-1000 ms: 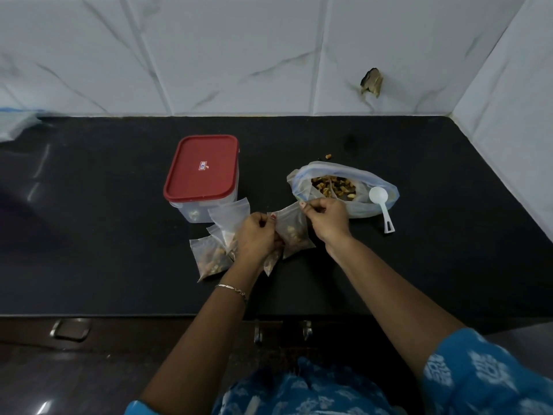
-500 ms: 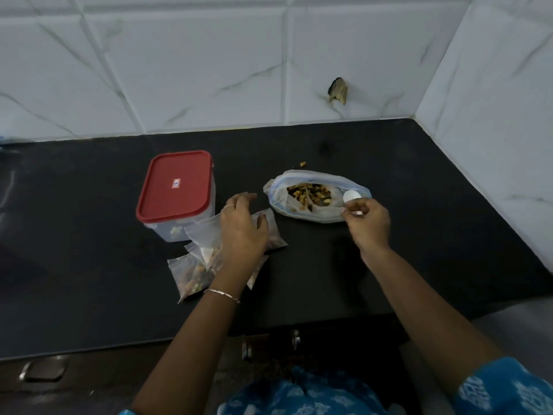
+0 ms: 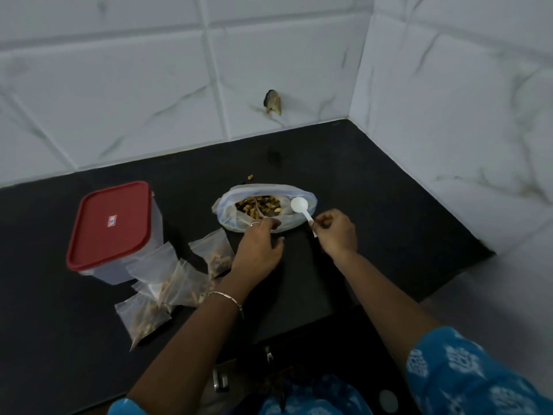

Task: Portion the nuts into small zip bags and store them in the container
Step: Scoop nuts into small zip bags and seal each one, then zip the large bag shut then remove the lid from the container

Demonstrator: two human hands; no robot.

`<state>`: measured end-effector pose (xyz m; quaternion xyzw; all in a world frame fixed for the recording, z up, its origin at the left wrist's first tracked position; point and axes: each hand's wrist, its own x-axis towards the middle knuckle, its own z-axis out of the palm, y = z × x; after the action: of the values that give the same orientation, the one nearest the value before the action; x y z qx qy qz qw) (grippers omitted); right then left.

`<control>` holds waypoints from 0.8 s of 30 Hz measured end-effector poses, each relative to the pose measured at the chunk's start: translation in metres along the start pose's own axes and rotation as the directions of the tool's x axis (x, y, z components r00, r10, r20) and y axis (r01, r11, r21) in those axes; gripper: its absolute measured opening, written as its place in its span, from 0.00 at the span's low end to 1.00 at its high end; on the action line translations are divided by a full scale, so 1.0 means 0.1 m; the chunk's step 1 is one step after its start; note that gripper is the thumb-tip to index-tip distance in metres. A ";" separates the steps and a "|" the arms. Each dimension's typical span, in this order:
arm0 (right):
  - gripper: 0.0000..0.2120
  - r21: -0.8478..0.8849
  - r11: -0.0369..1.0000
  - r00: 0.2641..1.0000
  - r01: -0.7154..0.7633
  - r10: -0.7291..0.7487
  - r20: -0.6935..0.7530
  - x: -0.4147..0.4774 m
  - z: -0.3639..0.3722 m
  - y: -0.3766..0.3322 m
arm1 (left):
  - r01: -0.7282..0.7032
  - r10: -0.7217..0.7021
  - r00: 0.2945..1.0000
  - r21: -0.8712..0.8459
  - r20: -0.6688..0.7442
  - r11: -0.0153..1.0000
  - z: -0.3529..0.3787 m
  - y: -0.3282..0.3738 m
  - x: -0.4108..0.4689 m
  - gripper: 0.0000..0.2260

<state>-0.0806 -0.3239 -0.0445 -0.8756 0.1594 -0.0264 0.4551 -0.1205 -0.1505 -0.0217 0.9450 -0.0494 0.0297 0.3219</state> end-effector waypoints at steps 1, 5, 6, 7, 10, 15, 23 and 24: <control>0.07 0.017 1.000 1.000 -0.002 0.002 0.001 0.01 0.00 0.01 | -0.009 0.009 1.000 0.012 0.013 1.000 0.02 0.02 0.02 0.19; 0.07 0.176 0.984 1.000 0.010 -0.011 0.003 0.02 -0.03 0.02 | -0.044 0.044 0.999 0.025 0.021 0.999 0.09 0.05 0.07 0.18; 0.07 0.207 0.978 1.000 0.022 -0.019 -0.019 0.03 -0.07 0.03 | -0.040 0.040 0.999 0.015 0.011 0.999 0.11 0.05 0.08 0.18; 0.07 0.237 0.971 0.999 0.031 -0.019 -0.050 0.05 -0.11 0.05 | -0.028 0.028 1.000 0.005 -0.001 1.000 0.11 0.05 0.10 0.17; 0.04 0.298 0.954 0.986 0.003 0.046 -0.158 0.13 -0.28 0.16 | 0.011 -0.011 1.000 -0.020 -0.018 1.000 0.11 0.03 0.15 0.16; 0.03 0.268 0.959 0.966 -0.096 0.155 -0.209 0.29 -0.45 0.39 | 0.048 -0.050 0.998 -0.044 -0.044 0.998 0.06 -0.01 0.21 0.14; 0.05 0.083 0.996 0.963 -0.036 0.056 -0.262 0.37 -0.42 0.29 | 0.080 -0.110 0.953 -0.117 -0.282 0.990 -0.11 -0.15 0.32 0.13; 0.05 0.083 0.997 0.973 -0.003 0.023 -0.232 0.37 -0.39 0.23 | 0.110 -0.142 0.934 -0.113 -0.327 0.987 -0.16 -0.19 0.34 0.15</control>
<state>-0.0590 -0.3779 -0.0440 -0.8460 0.2160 -0.1322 0.4693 -0.0849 -0.1279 -0.0174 0.9114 0.0653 0.1665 0.3706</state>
